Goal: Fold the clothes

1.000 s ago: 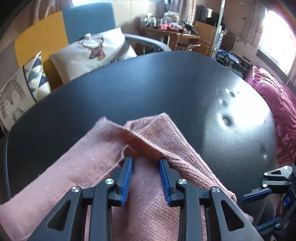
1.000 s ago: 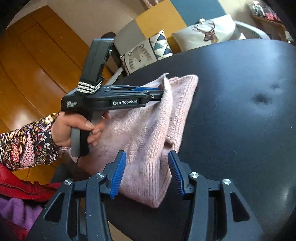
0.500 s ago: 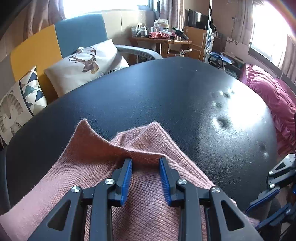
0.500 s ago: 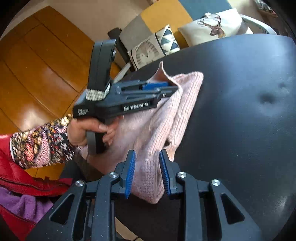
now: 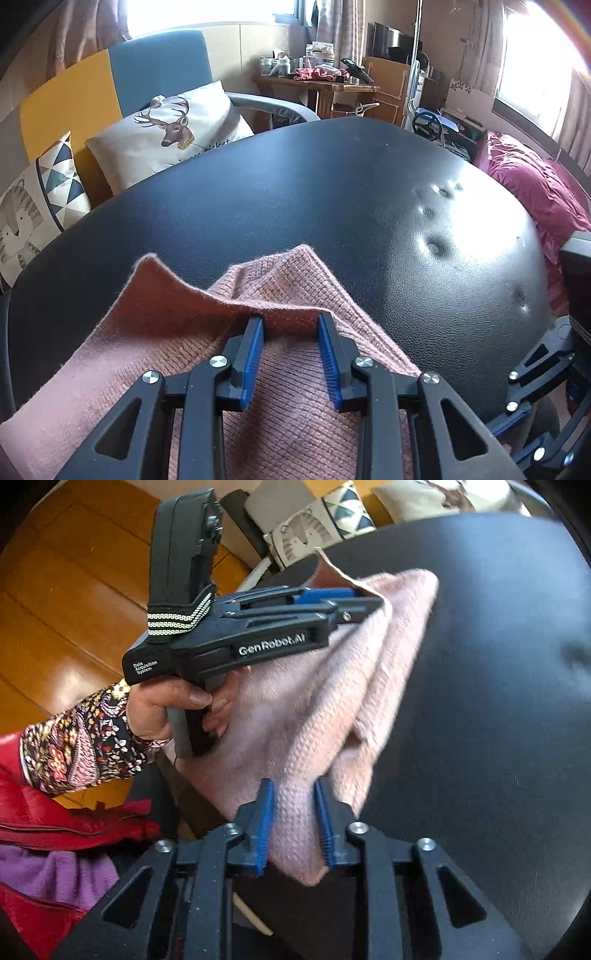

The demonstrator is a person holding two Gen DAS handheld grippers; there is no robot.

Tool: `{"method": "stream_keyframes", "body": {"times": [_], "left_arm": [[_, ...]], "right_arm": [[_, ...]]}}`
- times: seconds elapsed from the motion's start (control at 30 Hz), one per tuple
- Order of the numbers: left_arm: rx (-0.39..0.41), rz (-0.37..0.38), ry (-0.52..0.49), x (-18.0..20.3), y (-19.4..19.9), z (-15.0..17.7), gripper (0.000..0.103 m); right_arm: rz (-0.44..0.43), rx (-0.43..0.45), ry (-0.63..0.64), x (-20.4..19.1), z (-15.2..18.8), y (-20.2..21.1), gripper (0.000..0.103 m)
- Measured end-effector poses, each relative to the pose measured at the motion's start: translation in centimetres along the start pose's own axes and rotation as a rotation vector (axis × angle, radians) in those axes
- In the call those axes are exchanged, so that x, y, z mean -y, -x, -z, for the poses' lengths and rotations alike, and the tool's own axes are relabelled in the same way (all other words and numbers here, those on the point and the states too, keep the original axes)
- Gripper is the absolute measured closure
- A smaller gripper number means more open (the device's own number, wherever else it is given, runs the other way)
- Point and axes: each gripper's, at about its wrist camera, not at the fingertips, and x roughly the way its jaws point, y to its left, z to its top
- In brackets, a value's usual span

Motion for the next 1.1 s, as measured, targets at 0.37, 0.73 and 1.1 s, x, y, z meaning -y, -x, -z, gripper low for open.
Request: {"method": "stream_keyframes", "body": {"times": [0.37,0.73,1.1], "left_arm": [[0.01,-0.031,-0.081,2.1,-1.2,0.3,0.073],[0.147,0.062,0.262,-4.3,7.6,3.4,0.073],[0.14,-0.047,0.386,-10.7,12.8,11.9,0.073]], "right_arm": [[0.026,-0.001,-0.002,-0.9,3.1,1.4,0.097],[0.255,0.427,-0.043,-3.3,-1.1,5.4,0.089],[0.487,0.154,0.082,-3.2,-13.6,-7.4,0.089]]}}
